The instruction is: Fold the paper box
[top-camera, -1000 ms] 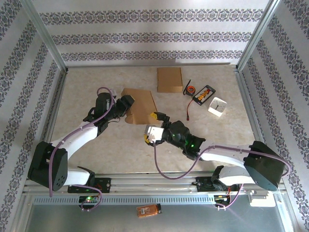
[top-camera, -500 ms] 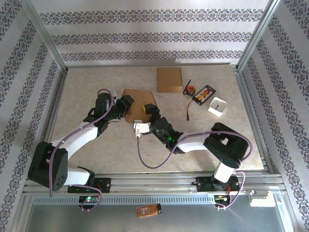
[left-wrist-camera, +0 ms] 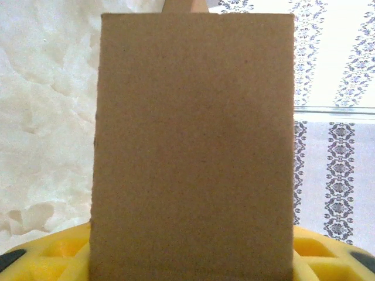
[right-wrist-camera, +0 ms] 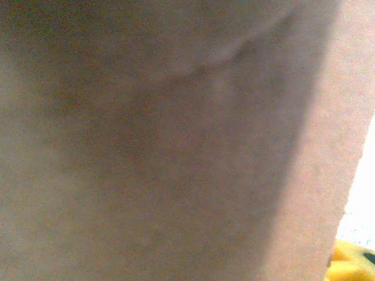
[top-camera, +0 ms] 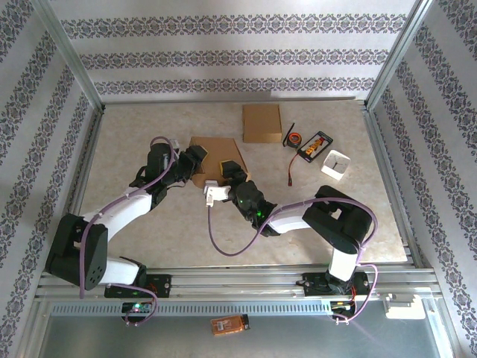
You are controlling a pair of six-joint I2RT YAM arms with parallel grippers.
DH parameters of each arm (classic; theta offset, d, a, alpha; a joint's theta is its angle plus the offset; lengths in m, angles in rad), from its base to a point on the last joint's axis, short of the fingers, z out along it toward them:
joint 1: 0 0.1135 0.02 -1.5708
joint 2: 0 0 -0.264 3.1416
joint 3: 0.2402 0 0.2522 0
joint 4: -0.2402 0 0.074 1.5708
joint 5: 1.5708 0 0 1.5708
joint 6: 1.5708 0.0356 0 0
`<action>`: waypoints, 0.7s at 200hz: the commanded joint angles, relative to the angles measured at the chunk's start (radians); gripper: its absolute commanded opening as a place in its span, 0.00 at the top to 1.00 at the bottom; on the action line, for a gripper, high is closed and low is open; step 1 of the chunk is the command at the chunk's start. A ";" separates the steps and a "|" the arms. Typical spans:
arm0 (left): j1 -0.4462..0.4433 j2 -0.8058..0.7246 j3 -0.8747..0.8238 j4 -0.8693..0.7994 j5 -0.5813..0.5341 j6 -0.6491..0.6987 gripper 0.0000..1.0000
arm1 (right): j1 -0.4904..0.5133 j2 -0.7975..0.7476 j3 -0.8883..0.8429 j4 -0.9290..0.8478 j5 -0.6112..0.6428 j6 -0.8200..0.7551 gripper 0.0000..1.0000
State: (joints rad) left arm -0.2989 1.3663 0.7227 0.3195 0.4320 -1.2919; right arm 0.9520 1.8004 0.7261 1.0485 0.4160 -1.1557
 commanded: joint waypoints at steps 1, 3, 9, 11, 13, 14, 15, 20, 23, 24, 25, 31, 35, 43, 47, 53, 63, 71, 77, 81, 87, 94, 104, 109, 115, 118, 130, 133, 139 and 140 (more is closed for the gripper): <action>0.008 -0.005 -0.008 0.085 0.038 -0.018 0.45 | 0.010 -0.026 0.001 -0.005 -0.011 0.031 0.47; 0.008 -0.006 -0.009 0.086 0.037 -0.015 0.44 | 0.010 -0.028 0.000 -0.008 -0.014 0.032 0.48; 0.009 -0.009 -0.008 0.088 0.035 -0.007 0.43 | 0.010 -0.034 -0.005 -0.018 -0.023 0.039 0.49; 0.008 -0.009 -0.009 0.087 0.035 -0.006 0.42 | 0.010 -0.036 -0.007 -0.022 -0.026 0.041 0.50; 0.009 -0.009 -0.008 0.087 0.034 -0.003 0.41 | 0.009 -0.039 -0.009 -0.025 -0.028 0.044 0.50; 0.010 -0.010 -0.008 0.087 0.034 -0.002 0.41 | 0.009 -0.041 -0.009 -0.026 -0.029 0.046 0.50; 0.010 -0.011 -0.008 0.087 0.033 -0.001 0.41 | 0.010 -0.042 -0.010 -0.027 -0.029 0.047 0.51; 0.010 -0.014 -0.008 0.086 0.030 0.007 0.40 | 0.009 -0.050 -0.015 -0.035 -0.032 0.055 0.51; 0.009 -0.016 -0.007 0.086 0.029 0.011 0.40 | 0.009 -0.054 -0.019 -0.040 -0.034 0.060 0.52; 0.009 -0.017 -0.007 0.085 0.029 0.013 0.39 | 0.008 -0.056 -0.020 -0.042 -0.034 0.063 0.52; 0.009 -0.017 -0.006 0.084 0.029 0.015 0.39 | 0.008 -0.058 -0.021 -0.044 -0.034 0.065 0.52; 0.010 -0.023 -0.007 0.081 0.023 0.025 0.38 | 0.008 -0.070 -0.027 -0.053 -0.036 0.074 0.52; 0.010 -0.028 -0.008 0.076 0.021 0.034 0.36 | 0.008 -0.080 -0.033 -0.061 -0.037 0.080 0.52; 0.013 -0.040 -0.005 0.065 0.010 0.058 0.33 | 0.008 -0.101 -0.045 -0.079 -0.040 0.094 0.52; 0.017 -0.049 -0.004 0.056 0.004 0.077 0.31 | 0.008 -0.115 -0.051 -0.091 -0.045 0.102 0.52; 0.025 -0.064 0.001 0.036 -0.003 0.111 0.28 | 0.008 -0.139 -0.060 -0.122 -0.056 0.117 0.52; 0.045 -0.092 0.013 -0.012 -0.013 0.191 0.23 | 0.007 -0.190 -0.068 -0.217 -0.083 0.145 0.53; 0.066 -0.118 0.025 -0.062 -0.024 0.267 0.19 | 0.002 -0.234 -0.060 -0.335 -0.117 0.187 0.52; 0.080 -0.140 0.036 -0.108 -0.040 0.324 0.18 | -0.007 -0.269 -0.045 -0.455 -0.159 0.224 0.52; 0.086 -0.155 0.041 -0.136 -0.053 0.365 0.16 | -0.013 -0.291 -0.029 -0.530 -0.188 0.246 0.52; 0.094 -0.176 0.049 -0.174 -0.076 0.429 0.15 | -0.023 -0.322 0.002 -0.679 -0.245 0.292 0.52; 0.099 -0.203 0.055 -0.211 -0.102 0.510 0.13 | -0.040 -0.349 0.051 -0.840 -0.312 0.338 0.52; 0.099 -0.241 0.063 -0.256 -0.121 0.634 0.11 | -0.066 -0.371 0.139 -1.043 -0.412 0.410 0.53; 0.100 -0.259 0.064 -0.267 -0.112 0.700 0.10 | -0.081 -0.377 0.181 -1.127 -0.468 0.441 0.53; 0.100 -0.280 0.063 -0.277 -0.085 0.787 0.09 | -0.098 -0.378 0.227 -1.220 -0.526 0.465 0.53; 0.100 -0.291 0.062 -0.282 -0.067 0.828 0.08 | -0.107 -0.376 0.252 -1.267 -0.562 0.470 0.53; 0.100 -0.336 0.057 -0.303 0.013 0.970 0.06 | -0.133 -0.356 0.345 -1.440 -0.644 0.473 0.54; 0.100 -0.349 0.055 -0.305 0.034 1.017 0.05 | -0.135 -0.350 0.371 -1.475 -0.651 0.464 0.54; 0.100 -0.376 0.049 -0.314 0.071 1.081 0.04 | -0.139 -0.333 0.420 -1.567 -0.662 0.443 0.53; 0.100 -0.381 0.049 -0.316 0.078 1.091 0.04 | -0.139 -0.329 0.427 -1.574 -0.662 0.440 0.53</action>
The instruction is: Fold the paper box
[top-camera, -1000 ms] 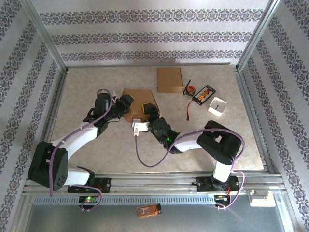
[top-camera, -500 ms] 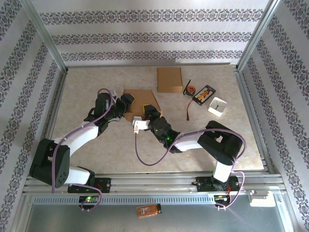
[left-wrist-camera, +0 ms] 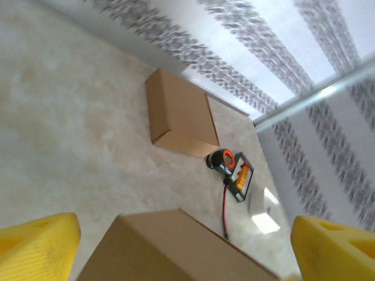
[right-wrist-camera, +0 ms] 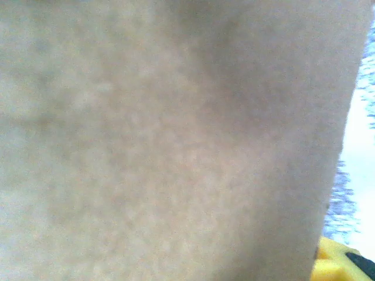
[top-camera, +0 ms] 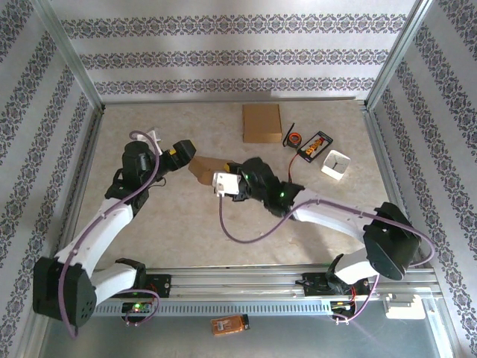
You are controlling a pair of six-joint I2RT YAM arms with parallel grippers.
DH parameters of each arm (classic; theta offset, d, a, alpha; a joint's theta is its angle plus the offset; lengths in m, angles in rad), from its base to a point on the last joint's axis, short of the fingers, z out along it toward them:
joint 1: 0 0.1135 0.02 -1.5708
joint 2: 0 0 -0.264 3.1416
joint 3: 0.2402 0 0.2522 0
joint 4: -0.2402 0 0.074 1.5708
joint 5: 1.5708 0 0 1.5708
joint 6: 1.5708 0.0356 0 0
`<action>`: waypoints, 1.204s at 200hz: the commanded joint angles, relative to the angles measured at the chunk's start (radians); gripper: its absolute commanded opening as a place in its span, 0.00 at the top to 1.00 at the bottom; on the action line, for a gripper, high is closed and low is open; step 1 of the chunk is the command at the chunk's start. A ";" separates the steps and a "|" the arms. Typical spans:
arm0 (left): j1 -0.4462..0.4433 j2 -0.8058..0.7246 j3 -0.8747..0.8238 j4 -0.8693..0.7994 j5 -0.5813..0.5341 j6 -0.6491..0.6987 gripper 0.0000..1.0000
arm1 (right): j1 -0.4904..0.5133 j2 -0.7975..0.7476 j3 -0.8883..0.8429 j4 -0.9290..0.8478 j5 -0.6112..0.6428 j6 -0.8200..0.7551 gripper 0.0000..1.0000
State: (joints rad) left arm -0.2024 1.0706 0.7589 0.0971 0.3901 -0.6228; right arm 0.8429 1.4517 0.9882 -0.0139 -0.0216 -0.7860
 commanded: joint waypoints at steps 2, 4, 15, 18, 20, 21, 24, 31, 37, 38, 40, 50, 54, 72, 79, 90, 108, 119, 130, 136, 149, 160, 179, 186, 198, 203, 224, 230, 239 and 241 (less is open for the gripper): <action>0.004 -0.094 0.011 -0.097 0.133 0.441 0.04 | -0.031 0.025 0.180 -0.541 -0.225 0.062 0.53; 0.004 -0.103 0.011 -0.104 0.143 0.461 0.04 | -0.032 0.031 0.194 -0.567 -0.226 0.054 0.53; 0.003 -0.155 0.008 -0.138 0.203 0.562 0.03 | -0.037 0.068 0.269 -0.684 -0.213 0.011 0.52; 0.002 -0.168 0.007 -0.148 0.217 0.590 0.02 | -0.038 0.080 0.286 -0.711 -0.210 0.002 0.52; 0.002 -0.178 0.007 -0.155 0.227 0.608 0.02 | -0.040 0.086 0.301 -0.725 -0.206 -0.002 0.52; 0.002 -0.184 0.007 -0.160 0.231 0.615 0.02 | -0.041 0.090 0.308 -0.732 -0.203 -0.006 0.52; 0.002 -0.198 0.005 -0.173 0.242 0.640 0.02 | -0.044 0.103 0.328 -0.764 -0.198 -0.015 0.52; 0.002 -0.229 0.004 -0.201 0.268 0.694 0.01 | -0.051 0.134 0.376 -0.826 -0.185 -0.032 0.52; 0.002 -0.253 0.002 -0.227 0.289 0.738 0.00 | -0.055 0.162 0.417 -0.873 -0.174 -0.045 0.52; 0.002 -0.257 0.002 -0.230 0.293 0.745 0.00 | -0.056 0.167 0.425 -0.877 -0.173 -0.046 0.52; 0.002 -0.265 0.002 -0.239 0.300 0.759 0.00 | -0.059 0.175 0.439 -0.896 -0.173 -0.049 0.52; 0.000 -0.299 -0.004 -0.284 0.338 0.830 0.00 | -0.069 0.221 0.507 -0.967 -0.169 -0.062 0.52; 0.001 -0.310 -0.006 -0.302 0.355 0.855 0.00 | -0.072 0.238 0.532 -0.987 -0.168 -0.069 0.52; -0.005 -0.348 -0.018 -0.371 0.427 0.952 0.00 | -0.079 0.303 0.621 -1.065 -0.154 -0.095 0.52; -0.008 -0.357 -0.023 -0.397 0.454 0.986 0.00 | -0.081 0.325 0.646 -1.082 -0.151 -0.105 0.51; -0.020 -0.365 -0.024 -0.437 0.482 1.038 0.01 | -0.082 0.357 0.678 -1.098 -0.146 -0.114 0.50; -0.042 -0.364 -0.023 -0.494 0.473 1.101 0.01 | -0.081 0.413 0.734 -1.129 -0.140 -0.130 0.49; -0.052 -0.360 -0.021 -0.527 0.461 1.135 0.01 | -0.084 0.444 0.760 -1.138 -0.135 -0.139 0.49; -0.059 -0.349 -0.017 -0.557 0.450 1.158 0.01 | -0.087 0.466 0.777 -1.138 -0.129 -0.143 0.49; -0.062 -0.343 -0.020 -0.564 0.446 1.162 0.01 | -0.090 0.473 0.784 -1.136 -0.134 -0.144 0.48; -0.070 -0.328 -0.022 -0.583 0.432 1.174 0.01 | -0.096 0.491 0.793 -1.129 -0.147 -0.147 0.48; -0.079 -0.313 -0.021 -0.605 0.406 1.184 0.01 | -0.098 0.499 0.798 -1.125 -0.151 -0.150 0.46; -0.100 -0.301 -0.020 -0.634 0.361 1.205 0.00 | -0.099 0.505 0.792 -1.110 -0.142 -0.154 0.44; -0.107 -0.300 -0.020 -0.640 0.351 1.210 0.01 | -0.099 0.503 0.789 -1.102 -0.139 -0.153 0.42; -0.121 -0.299 -0.022 -0.636 0.341 1.212 0.01 | -0.102 0.501 0.786 -1.096 -0.145 -0.157 0.41; -0.125 -0.299 -0.023 -0.635 0.336 1.212 0.01 | -0.103 0.501 0.785 -1.094 -0.147 -0.158 0.40; -0.144 -0.299 -0.024 -0.640 0.309 1.214 0.01 | -0.103 0.497 0.786 -1.086 -0.142 -0.156 0.37; -0.147 -0.298 -0.025 -0.643 0.299 1.218 0.01 | -0.103 0.494 0.788 -1.084 -0.139 -0.152 0.35; -0.153 -0.297 -0.023 -0.649 0.286 1.221 0.00 | -0.104 0.489 0.791 -1.082 -0.138 -0.148 0.33; -0.154 -0.295 -0.023 -0.649 0.283 1.221 0.01 | -0.104 0.489 0.792 -1.082 -0.139 -0.149 0.33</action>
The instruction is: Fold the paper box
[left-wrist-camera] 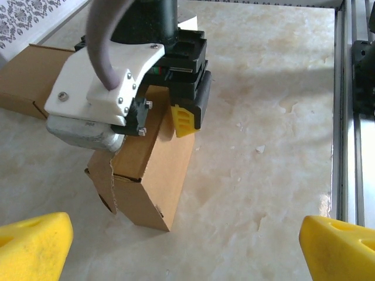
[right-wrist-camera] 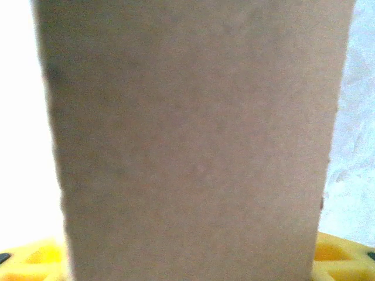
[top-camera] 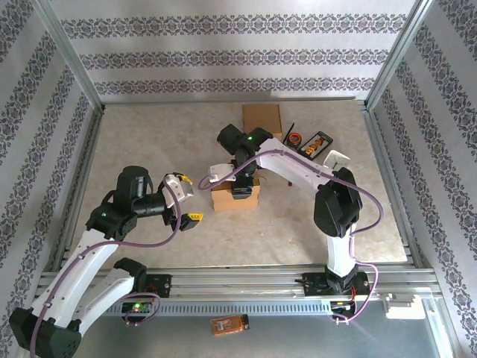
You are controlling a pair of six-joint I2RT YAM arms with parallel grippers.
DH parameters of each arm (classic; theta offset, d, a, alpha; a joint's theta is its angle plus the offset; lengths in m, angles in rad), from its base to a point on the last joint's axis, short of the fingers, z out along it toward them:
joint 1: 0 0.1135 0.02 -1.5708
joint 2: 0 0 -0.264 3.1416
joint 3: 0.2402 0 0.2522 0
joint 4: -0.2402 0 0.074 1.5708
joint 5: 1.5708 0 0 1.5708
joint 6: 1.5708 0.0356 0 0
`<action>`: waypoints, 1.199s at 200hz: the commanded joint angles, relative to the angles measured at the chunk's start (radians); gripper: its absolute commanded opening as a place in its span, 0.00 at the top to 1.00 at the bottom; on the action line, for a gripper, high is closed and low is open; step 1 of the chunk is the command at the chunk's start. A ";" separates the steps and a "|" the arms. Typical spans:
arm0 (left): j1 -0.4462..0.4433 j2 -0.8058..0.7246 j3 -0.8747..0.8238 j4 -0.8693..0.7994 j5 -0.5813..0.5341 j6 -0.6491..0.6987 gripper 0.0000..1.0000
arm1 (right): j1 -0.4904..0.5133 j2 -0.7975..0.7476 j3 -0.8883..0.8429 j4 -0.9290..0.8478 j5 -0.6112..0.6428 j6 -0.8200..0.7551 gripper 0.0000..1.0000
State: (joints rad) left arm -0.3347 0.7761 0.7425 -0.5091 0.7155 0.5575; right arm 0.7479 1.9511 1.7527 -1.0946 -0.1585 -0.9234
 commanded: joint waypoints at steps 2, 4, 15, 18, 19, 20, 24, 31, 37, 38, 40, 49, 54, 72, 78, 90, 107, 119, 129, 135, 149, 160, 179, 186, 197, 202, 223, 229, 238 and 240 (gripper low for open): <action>-0.022 -0.001 -0.006 -0.044 -0.044 0.041 0.01 | -0.009 -0.012 0.028 -0.001 -0.002 -0.010 0.33; -0.024 -0.001 -0.007 -0.044 -0.046 0.041 0.01 | -0.010 -0.014 0.028 -0.001 -0.002 -0.010 0.32; -0.029 -0.001 -0.006 -0.044 -0.057 0.039 0.01 | -0.009 -0.029 0.028 0.006 -0.007 -0.006 0.30; -0.030 0.000 -0.006 -0.045 -0.060 0.038 0.01 | -0.011 -0.032 0.027 0.008 -0.011 -0.003 0.30; -0.030 0.000 -0.005 -0.045 -0.060 0.038 0.01 | -0.010 -0.034 0.027 0.009 -0.011 -0.001 0.30; -0.031 0.001 -0.005 -0.045 -0.061 0.038 0.01 | -0.010 -0.036 0.027 0.010 -0.013 -0.001 0.30; -0.032 0.001 -0.006 -0.043 -0.065 0.036 0.01 | -0.012 -0.042 0.027 0.014 -0.019 0.002 0.30; -0.035 0.001 -0.003 -0.039 -0.074 0.031 0.01 | -0.018 -0.054 0.027 0.020 -0.036 0.011 0.29; -0.037 0.002 -0.003 -0.035 -0.083 0.024 0.01 | -0.023 -0.066 0.027 0.028 -0.058 0.023 0.27; -0.038 0.002 -0.003 -0.034 -0.085 0.022 0.01 | -0.024 -0.068 0.027 0.029 -0.063 0.026 0.27; -0.039 0.002 -0.003 -0.032 -0.088 0.019 0.01 | -0.027 -0.073 0.027 0.033 -0.070 0.030 0.27; -0.043 0.001 -0.001 -0.021 -0.103 0.004 0.01 | -0.038 -0.094 0.026 0.046 -0.106 0.056 0.26; -0.046 0.000 0.000 -0.014 -0.110 -0.005 0.01 | -0.044 -0.104 0.024 0.055 -0.129 0.072 0.26; -0.056 0.008 0.004 0.035 -0.141 -0.083 0.01 | -0.069 -0.153 0.005 0.114 -0.186 0.158 0.26; -0.060 0.011 0.009 0.054 -0.143 -0.115 0.01 | -0.075 -0.171 -0.009 0.144 -0.196 0.199 0.26; -0.064 0.022 0.016 0.102 -0.147 -0.192 0.01 | -0.092 -0.209 -0.044 0.206 -0.216 0.282 0.26; -0.067 0.040 0.022 0.180 -0.166 -0.304 0.01 | -0.115 -0.272 -0.114 0.284 -0.263 0.399 0.27; -0.068 0.056 0.029 0.225 -0.201 -0.388 0.01 | -0.130 -0.331 -0.180 0.361 -0.280 0.512 0.29; -0.068 0.071 0.041 0.247 -0.239 -0.446 0.01 | -0.143 -0.382 -0.243 0.421 -0.287 0.601 0.30; -0.067 0.082 0.048 0.255 -0.263 -0.473 0.00 | -0.149 -0.415 -0.275 0.461 -0.279 0.657 0.30; -0.067 0.111 0.068 0.266 -0.318 -0.536 0.01 | -0.168 -0.489 -0.354 0.528 -0.272 0.772 0.31; -0.067 0.137 0.085 0.270 -0.335 -0.572 0.02 | -0.186 -0.545 -0.422 0.588 -0.272 0.850 0.31; -0.066 0.183 0.120 0.258 -0.345 -0.608 0.02 | -0.219 -0.636 -0.544 0.677 -0.266 0.952 0.31; -0.067 0.198 0.133 0.244 -0.341 -0.614 0.02 | -0.232 -0.663 -0.583 0.691 -0.263 0.968 0.31; -0.066 0.216 0.152 0.223 -0.333 -0.620 0.02 | -0.255 -0.702 -0.633 0.700 -0.267 0.986 0.31; -0.067 0.222 0.159 0.215 -0.329 -0.621 0.02 | -0.263 -0.715 -0.653 0.700 -0.271 0.989 0.30; -0.067 0.248 0.180 0.189 -0.308 -0.621 0.02 | -0.302 -0.748 -0.711 0.681 -0.298 0.996 0.30; -0.066 0.256 0.187 0.180 -0.302 -0.619 0.02 | -0.313 -0.753 -0.722 0.674 -0.310 0.996 0.31; -0.066 0.269 0.198 0.166 -0.290 -0.610 0.02 | -0.323 -0.754 -0.735 0.663 -0.316 0.996 0.34; -0.066 0.273 0.200 0.162 -0.287 -0.607 0.02 | -0.324 -0.754 -0.739 0.661 -0.319 0.996 0.35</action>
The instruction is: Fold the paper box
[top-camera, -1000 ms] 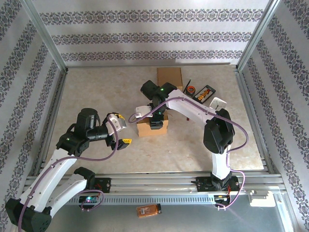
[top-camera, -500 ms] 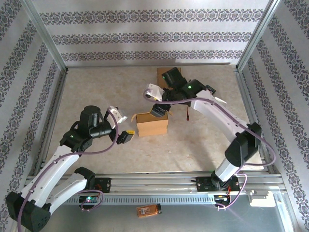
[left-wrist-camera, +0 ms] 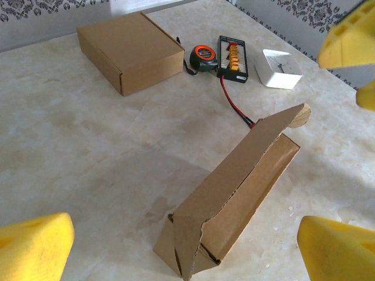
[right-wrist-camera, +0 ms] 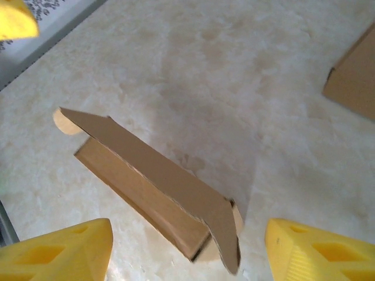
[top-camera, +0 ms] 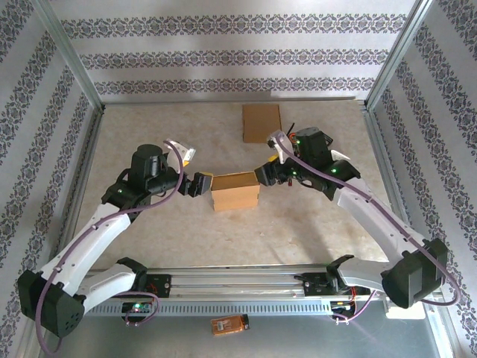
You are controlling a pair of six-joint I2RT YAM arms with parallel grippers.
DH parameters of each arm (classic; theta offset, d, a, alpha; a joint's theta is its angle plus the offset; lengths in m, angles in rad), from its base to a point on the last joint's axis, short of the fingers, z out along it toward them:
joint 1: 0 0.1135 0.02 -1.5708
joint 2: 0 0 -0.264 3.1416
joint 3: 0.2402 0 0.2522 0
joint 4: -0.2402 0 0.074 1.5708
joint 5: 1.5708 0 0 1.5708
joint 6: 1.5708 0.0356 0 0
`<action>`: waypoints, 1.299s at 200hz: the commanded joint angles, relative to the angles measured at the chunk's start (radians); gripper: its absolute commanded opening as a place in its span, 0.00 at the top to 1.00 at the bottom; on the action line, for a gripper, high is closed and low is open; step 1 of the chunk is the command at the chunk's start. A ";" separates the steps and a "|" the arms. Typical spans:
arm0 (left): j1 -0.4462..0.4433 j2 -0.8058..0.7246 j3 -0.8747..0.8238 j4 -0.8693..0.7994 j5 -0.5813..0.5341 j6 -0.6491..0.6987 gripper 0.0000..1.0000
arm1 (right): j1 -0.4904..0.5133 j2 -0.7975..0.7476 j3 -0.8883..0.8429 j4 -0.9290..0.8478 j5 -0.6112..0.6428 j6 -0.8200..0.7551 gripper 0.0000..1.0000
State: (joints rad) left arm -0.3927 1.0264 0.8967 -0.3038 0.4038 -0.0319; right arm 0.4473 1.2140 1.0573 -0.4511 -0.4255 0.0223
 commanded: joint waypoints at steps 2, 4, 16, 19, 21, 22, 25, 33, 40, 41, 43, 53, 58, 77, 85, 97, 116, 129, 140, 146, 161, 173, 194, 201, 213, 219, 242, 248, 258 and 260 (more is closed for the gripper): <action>-0.008 0.027 0.049 -0.047 0.027 -0.015 0.02 | -0.024 -0.016 -0.044 0.017 -0.057 0.052 0.36; -0.009 0.030 0.051 -0.050 0.030 -0.012 0.02 | -0.025 -0.016 -0.047 0.016 -0.061 0.052 0.36; -0.008 0.047 0.068 -0.069 0.043 -0.007 0.02 | -0.028 -0.011 -0.060 0.013 -0.088 0.051 0.39; -0.008 0.051 0.073 -0.072 0.045 -0.007 0.02 | -0.028 -0.010 -0.063 0.014 -0.093 0.053 0.39; -0.008 0.053 0.075 -0.074 0.047 -0.007 0.02 | -0.027 -0.010 -0.065 0.015 -0.096 0.053 0.40; -0.008 0.054 0.076 -0.074 0.049 -0.008 0.02 | -0.028 -0.009 -0.067 0.015 -0.097 0.054 0.40; -0.008 0.058 0.079 -0.076 0.051 -0.008 0.02 | -0.028 -0.007 -0.067 0.017 -0.102 0.057 0.40; -0.008 0.062 0.085 -0.078 0.064 -0.009 0.02 | -0.026 -0.002 -0.072 0.021 -0.115 0.059 0.41; -0.009 0.065 0.087 -0.077 0.074 -0.010 0.02 | -0.026 0.005 -0.075 0.024 -0.120 0.061 0.43; -0.009 0.065 0.088 -0.077 0.075 -0.010 0.02 | -0.027 0.006 -0.074 0.024 -0.120 0.061 0.43; -0.008 0.067 0.088 -0.075 0.077 -0.010 0.02 | -0.027 0.008 -0.075 0.025 -0.121 0.062 0.44; -0.009 0.070 0.090 -0.076 0.079 -0.010 0.03 | -0.025 0.018 -0.074 0.025 -0.119 0.059 0.45; -0.009 0.072 0.089 -0.080 0.079 -0.010 0.03 | -0.025 0.022 -0.075 0.026 -0.115 0.056 0.46; -0.008 0.075 0.090 -0.096 0.079 -0.002 0.03 | -0.027 0.036 -0.078 0.029 -0.100 0.041 0.50; -0.008 0.075 0.088 -0.100 0.080 -0.001 0.03 | -0.025 0.040 -0.080 0.039 -0.099 0.035 0.51; -0.008 0.069 0.078 -0.095 0.078 -0.005 0.03 | -0.025 0.049 -0.080 0.048 -0.102 0.028 0.53; -0.010 0.056 0.041 -0.065 0.084 -0.051 0.07 | -0.023 0.062 -0.078 0.056 -0.102 0.022 0.59; -0.009 0.041 0.011 -0.049 0.079 -0.082 0.11 | -0.024 0.069 -0.076 0.060 -0.103 0.022 0.62; -0.010 0.027 -0.009 -0.047 0.074 -0.091 0.13 | -0.022 0.074 -0.078 0.068 -0.102 0.024 0.64; -0.009 0.023 -0.019 -0.046 0.071 -0.097 0.15 | -0.021 0.078 -0.080 0.071 -0.102 0.025 0.65; -0.009 0.016 -0.036 -0.038 0.070 -0.110 0.18 | -0.018 0.087 -0.078 0.074 -0.101 0.027 0.68; -0.009 0.016 -0.044 -0.026 0.070 -0.121 0.21 | -0.015 0.090 -0.076 0.076 -0.096 0.028 0.71; -0.009 0.037 -0.044 -0.024 0.057 -0.134 0.29 | -0.008 0.090 -0.074 0.077 -0.076 0.039 0.78; -0.009 0.046 -0.039 -0.030 0.048 -0.135 0.32 | -0.006 0.091 -0.071 0.077 -0.068 0.042 0.82; -0.009 0.061 -0.030 -0.034 0.027 -0.144 0.37 | 0.000 0.093 -0.066 0.073 -0.050 0.051 0.87; -0.009 0.067 -0.027 -0.030 0.025 -0.147 0.39 | 0.004 0.094 -0.063 0.072 -0.044 0.057 0.88; -0.011 0.085 -0.023 -0.017 0.043 -0.154 0.47 | 0.015 0.103 -0.055 0.069 -0.025 0.069 0.92; -0.011 0.091 -0.019 -0.025 0.043 -0.150 0.49 | 0.018 0.106 -0.052 0.068 -0.023 0.071 0.92; -0.011 0.100 -0.014 -0.037 0.029 -0.146 0.53 | 0.022 0.112 -0.046 0.063 -0.023 0.072 0.93; -0.012 0.102 -0.013 -0.039 0.023 -0.146 0.54 | 0.023 0.112 -0.045 0.062 -0.021 0.071 0.93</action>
State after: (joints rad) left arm -0.3927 1.1118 0.8600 -0.3565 0.4473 -0.1680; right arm 0.4545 1.3029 0.9920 -0.3866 -0.4698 0.0772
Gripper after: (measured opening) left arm 0.496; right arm 0.079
